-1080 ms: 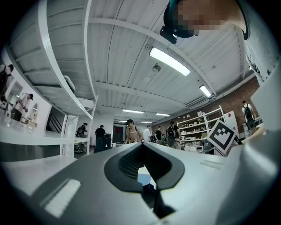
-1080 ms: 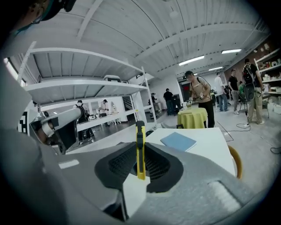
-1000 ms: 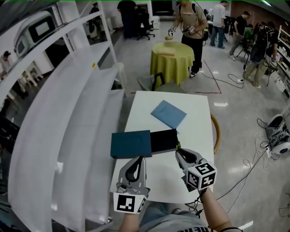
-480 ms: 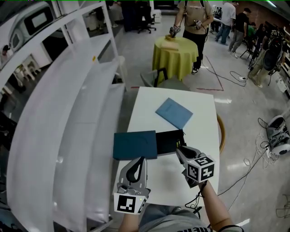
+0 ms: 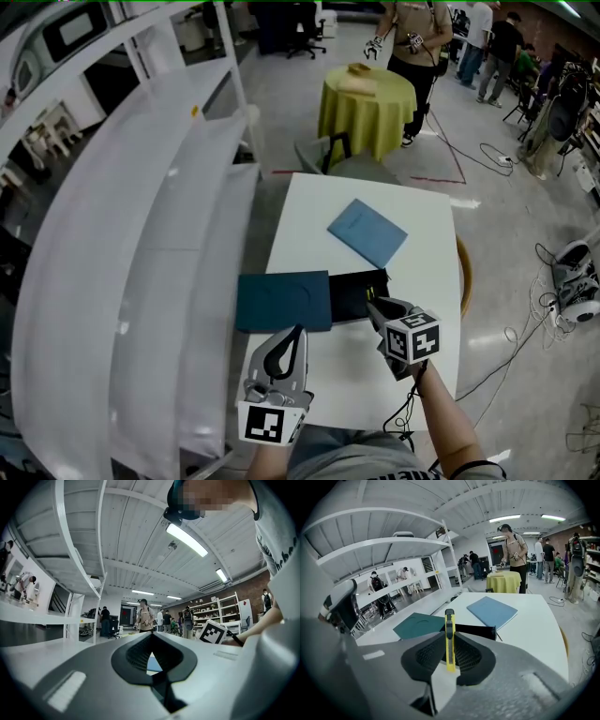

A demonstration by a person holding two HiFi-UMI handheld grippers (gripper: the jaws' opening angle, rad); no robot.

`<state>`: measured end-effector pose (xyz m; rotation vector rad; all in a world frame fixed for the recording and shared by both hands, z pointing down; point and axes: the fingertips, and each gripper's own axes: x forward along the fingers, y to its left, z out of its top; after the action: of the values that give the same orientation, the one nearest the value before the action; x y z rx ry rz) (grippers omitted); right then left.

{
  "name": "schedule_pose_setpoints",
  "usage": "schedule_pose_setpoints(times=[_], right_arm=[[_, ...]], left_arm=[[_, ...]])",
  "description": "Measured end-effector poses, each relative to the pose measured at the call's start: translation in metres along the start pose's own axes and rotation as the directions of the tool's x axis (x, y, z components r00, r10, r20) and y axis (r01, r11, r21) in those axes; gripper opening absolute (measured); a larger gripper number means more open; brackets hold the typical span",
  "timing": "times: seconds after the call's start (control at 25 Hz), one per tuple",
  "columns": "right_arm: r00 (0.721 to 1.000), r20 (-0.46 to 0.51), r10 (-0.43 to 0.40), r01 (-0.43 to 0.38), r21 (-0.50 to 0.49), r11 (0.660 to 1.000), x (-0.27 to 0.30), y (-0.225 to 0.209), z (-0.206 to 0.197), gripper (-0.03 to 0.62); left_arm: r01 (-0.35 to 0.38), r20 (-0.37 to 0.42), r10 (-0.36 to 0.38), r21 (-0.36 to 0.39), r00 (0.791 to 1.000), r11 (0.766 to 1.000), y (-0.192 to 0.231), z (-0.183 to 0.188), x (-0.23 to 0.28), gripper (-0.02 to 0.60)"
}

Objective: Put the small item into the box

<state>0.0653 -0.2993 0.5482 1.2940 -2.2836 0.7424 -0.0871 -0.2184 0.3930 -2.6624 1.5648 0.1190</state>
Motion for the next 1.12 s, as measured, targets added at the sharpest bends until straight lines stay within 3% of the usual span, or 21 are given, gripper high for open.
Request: schedule_pose_setpoints(times=[0.76, 1.12], right_arm=[[0.977, -0.209, -0.041, 0.023, -0.089, 0.996, 0.066, -0.024, -0.018, 0.06], [0.936, -0.343, -0.082, 0.019, -0.184, 0.983, 0.091, -0.031, -0.035, 0.06]], left_arm=[[-0.023, -0.019, 0.022, -0.051, 1.0, 0.998, 0.02, -0.013, 0.006, 0.017], [-0.043, -0.034, 0.041, -0.057, 0.999, 0.997, 0.03, -0.018, 0.004, 0.017]])
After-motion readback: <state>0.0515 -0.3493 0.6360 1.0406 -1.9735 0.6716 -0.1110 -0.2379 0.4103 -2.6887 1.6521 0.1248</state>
